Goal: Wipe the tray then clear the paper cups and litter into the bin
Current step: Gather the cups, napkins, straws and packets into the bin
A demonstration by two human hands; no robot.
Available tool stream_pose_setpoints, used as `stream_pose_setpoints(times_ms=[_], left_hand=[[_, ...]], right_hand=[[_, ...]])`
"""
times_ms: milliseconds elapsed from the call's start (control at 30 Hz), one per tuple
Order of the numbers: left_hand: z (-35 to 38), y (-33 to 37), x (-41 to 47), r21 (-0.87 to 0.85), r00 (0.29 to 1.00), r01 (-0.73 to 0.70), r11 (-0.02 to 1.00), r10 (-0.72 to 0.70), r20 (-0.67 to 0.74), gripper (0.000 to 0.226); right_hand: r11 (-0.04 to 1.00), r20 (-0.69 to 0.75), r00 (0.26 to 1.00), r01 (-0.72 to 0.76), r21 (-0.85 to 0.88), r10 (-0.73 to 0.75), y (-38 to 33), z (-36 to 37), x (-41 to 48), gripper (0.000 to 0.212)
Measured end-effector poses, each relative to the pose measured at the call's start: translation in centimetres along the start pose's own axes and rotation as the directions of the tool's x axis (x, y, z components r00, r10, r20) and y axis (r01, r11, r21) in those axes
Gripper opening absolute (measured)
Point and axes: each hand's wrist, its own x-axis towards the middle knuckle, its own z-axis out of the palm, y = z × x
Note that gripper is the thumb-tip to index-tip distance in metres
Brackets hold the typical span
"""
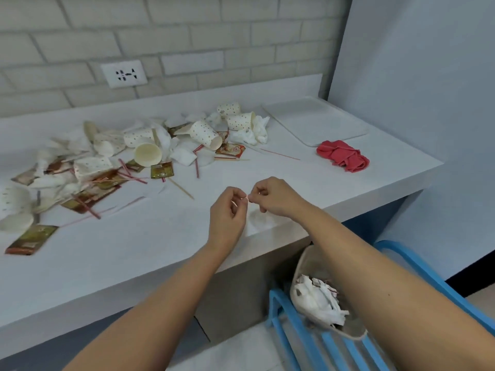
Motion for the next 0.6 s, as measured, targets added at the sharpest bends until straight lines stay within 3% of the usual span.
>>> stream_pose_setpoints(times_ms=[167,367,500,600], left_hand=[[-7.3,-3.2,1.9,0.22,0.997,0.076,0.973,-0.071,-0.03,0.01],[-15.2,-8.2,4.0,0.501,0.978,0.197,0.843,-0.205,-0.04,0.019],[-18.9,-10.7,5.5,0.69,0.965,0.225,0.688,-0.257,-0.059,0.033],[-20.4,-11.8,6.2,0.828,0.949,0.221,0.516,-0.31,-0.06,0.037]], right_hand=[[0.996,0.04,0.996,0.08,-0.027,-0.079,-4.7,3.9,2.8,0.02],[0.99,0.095,0.988,0.126,-0.066,-0.119,-8.5,8.8,6.3,0.021],[0.983,0.055,0.994,0.106,-0.147,-0.099,-9.9,11.5,8.7,0.021],[0.97,-0.001,0.995,0.095,-0.224,-0.097,-10.5,13.2,10.3,0.019]])
